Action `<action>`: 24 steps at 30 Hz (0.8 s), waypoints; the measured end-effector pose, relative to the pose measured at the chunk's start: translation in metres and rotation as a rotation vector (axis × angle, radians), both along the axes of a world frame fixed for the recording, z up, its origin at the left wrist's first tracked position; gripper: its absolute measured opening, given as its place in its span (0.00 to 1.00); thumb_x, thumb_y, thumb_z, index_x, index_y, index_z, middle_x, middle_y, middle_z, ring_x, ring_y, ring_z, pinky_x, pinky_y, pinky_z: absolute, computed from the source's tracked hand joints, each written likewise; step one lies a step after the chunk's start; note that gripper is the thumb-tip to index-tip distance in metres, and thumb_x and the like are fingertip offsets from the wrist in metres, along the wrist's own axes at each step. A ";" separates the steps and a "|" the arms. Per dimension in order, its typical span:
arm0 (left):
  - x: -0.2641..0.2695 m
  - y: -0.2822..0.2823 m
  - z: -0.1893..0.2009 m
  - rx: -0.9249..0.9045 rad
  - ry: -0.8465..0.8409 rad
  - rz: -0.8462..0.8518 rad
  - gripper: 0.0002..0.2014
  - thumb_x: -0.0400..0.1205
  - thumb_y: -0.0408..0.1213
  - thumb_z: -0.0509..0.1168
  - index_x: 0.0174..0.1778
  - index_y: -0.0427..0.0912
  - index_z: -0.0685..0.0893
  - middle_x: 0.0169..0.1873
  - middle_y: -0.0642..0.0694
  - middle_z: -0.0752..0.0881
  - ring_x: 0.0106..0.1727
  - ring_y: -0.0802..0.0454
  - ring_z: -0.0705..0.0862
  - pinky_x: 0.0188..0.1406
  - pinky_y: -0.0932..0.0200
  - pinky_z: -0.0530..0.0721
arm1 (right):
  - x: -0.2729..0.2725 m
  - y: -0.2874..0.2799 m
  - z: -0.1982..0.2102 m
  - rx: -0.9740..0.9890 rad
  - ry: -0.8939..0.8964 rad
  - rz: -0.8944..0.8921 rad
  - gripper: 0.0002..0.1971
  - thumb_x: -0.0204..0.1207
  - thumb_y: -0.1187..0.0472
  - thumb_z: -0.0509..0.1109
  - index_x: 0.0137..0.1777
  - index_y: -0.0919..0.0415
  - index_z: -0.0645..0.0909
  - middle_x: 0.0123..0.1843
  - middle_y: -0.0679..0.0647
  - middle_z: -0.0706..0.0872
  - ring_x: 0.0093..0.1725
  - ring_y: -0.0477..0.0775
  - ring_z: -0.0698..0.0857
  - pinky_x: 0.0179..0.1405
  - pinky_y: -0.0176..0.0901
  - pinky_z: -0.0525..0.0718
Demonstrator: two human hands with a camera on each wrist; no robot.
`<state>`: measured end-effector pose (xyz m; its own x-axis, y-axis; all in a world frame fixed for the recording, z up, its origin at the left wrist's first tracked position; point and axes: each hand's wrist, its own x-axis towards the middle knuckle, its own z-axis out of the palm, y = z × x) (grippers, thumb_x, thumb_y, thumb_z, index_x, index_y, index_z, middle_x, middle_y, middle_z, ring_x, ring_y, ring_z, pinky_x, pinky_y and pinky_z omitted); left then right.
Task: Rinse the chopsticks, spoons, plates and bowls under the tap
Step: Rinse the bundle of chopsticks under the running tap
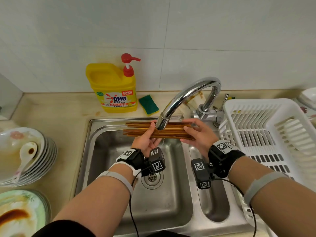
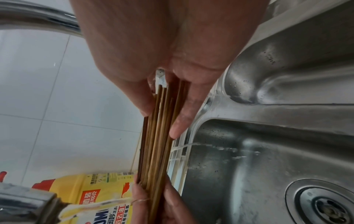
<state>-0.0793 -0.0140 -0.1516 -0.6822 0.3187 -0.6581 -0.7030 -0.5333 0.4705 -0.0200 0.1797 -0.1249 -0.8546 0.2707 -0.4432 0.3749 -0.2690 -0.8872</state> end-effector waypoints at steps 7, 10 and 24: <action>0.002 -0.004 -0.012 -0.052 -0.025 -0.023 0.12 0.85 0.37 0.70 0.61 0.35 0.86 0.43 0.39 0.94 0.39 0.49 0.94 0.30 0.58 0.90 | 0.006 -0.005 0.002 0.014 -0.029 0.045 0.09 0.84 0.70 0.69 0.61 0.63 0.86 0.60 0.66 0.88 0.59 0.64 0.90 0.43 0.46 0.92; 0.002 -0.006 -0.014 -0.082 -0.003 -0.052 0.06 0.86 0.37 0.69 0.55 0.38 0.87 0.39 0.40 0.94 0.36 0.51 0.94 0.31 0.58 0.91 | 0.007 -0.009 0.002 0.018 -0.036 0.038 0.09 0.85 0.68 0.70 0.61 0.61 0.88 0.61 0.67 0.87 0.58 0.64 0.89 0.42 0.45 0.92; 0.001 -0.011 -0.029 -0.041 0.044 -0.102 0.18 0.83 0.39 0.70 0.69 0.39 0.86 0.55 0.39 0.93 0.54 0.46 0.93 0.62 0.48 0.89 | 0.010 -0.011 0.001 0.059 -0.079 0.012 0.09 0.84 0.66 0.70 0.60 0.62 0.89 0.61 0.69 0.87 0.57 0.65 0.91 0.39 0.45 0.93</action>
<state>-0.0785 -0.0252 -0.1804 -0.6763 0.3610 -0.6421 -0.7307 -0.4395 0.5224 -0.0099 0.1686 -0.1239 -0.8206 0.2887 -0.4932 0.4474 -0.2123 -0.8687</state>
